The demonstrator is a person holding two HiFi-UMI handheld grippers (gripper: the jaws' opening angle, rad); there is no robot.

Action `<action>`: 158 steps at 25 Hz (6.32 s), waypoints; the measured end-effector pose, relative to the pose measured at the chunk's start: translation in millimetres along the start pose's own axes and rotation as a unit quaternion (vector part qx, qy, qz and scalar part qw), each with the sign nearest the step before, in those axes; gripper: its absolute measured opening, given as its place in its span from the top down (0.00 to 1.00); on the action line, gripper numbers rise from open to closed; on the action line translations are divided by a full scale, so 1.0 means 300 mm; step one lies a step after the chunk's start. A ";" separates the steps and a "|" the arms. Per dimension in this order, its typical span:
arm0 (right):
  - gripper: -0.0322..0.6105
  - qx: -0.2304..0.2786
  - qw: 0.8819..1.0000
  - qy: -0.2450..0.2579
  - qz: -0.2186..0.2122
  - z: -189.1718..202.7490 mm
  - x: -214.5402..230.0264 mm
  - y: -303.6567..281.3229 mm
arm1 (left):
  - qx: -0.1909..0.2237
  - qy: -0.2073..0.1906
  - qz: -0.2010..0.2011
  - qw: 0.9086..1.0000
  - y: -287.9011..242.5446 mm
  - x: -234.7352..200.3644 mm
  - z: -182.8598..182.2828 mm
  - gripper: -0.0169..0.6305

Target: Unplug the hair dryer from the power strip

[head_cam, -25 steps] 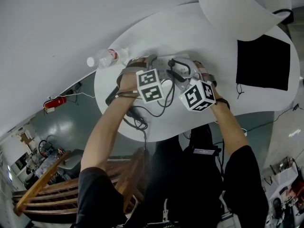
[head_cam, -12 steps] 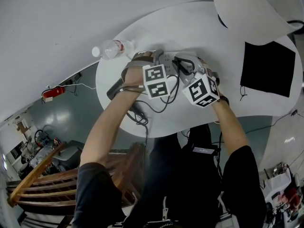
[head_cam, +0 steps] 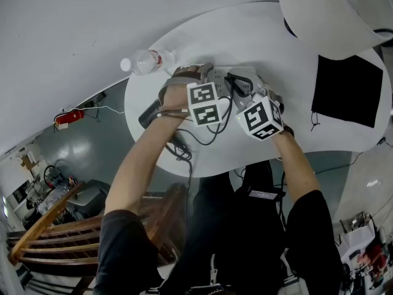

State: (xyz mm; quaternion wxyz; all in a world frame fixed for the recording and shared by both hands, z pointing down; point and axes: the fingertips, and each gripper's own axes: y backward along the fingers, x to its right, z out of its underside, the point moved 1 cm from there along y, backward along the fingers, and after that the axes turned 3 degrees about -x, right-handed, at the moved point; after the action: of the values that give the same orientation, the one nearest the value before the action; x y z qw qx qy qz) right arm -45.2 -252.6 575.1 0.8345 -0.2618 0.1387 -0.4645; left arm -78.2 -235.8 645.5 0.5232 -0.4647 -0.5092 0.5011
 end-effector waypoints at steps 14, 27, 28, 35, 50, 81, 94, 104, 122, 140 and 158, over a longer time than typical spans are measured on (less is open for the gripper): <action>0.89 -0.014 0.999 0.021 -0.029 -0.003 0.000 0.003 | -0.014 -0.003 -0.004 1.000 -0.005 -0.001 -0.003 0.34; 0.89 -0.016 0.998 0.040 -0.035 0.004 -0.009 0.016 | -0.009 -0.023 -0.008 1.000 -0.004 0.007 -0.010 0.34; 0.89 -0.014 0.999 0.027 -0.039 0.000 -0.003 0.016 | -0.009 -0.022 -0.008 1.000 -0.004 0.006 -0.010 0.34; 0.89 -0.017 0.999 0.028 -0.013 0.000 -0.009 0.019 | -0.010 -0.018 -0.006 1.000 -0.006 0.003 -0.010 0.34; 0.89 -0.016 1.000 0.020 -0.006 -0.006 -0.003 0.025 | -0.017 -0.015 -0.005 1.000 -0.007 0.003 -0.013 0.34; 0.91 0.002 1.000 0.020 0.014 -0.031 0.012 0.045 | -0.021 -0.014 -0.006 1.000 -0.008 -0.001 -0.018 0.34; 0.91 0.012 0.999 0.028 0.036 -0.031 0.003 0.056 | -0.024 -0.016 -0.007 1.000 -0.006 -0.002 -0.019 0.34; 0.91 0.109 0.992 0.023 0.056 -0.218 0.050 0.157 | -0.026 -0.017 -0.007 0.999 -0.009 -0.003 -0.024 0.34; 0.90 0.076 0.995 0.052 0.045 -0.249 0.055 0.194 | -0.028 -0.015 -0.007 0.999 -0.004 -0.003 -0.017 0.34; 0.90 0.068 0.995 0.058 0.043 -0.239 0.031 0.236 | -0.029 -0.015 -0.009 0.999 0.004 -0.009 -0.017 0.34; 0.90 0.044 0.994 0.091 0.033 -0.199 0.008 0.292 | -0.010 0.000 -0.015 1.000 0.019 0.003 -0.011 0.34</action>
State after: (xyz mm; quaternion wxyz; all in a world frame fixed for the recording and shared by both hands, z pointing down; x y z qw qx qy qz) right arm -10.5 -235.2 476.3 0.8440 -0.1768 0.2018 -0.4645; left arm -75.1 -234.5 639.6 0.5262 -0.4617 -0.5212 0.4881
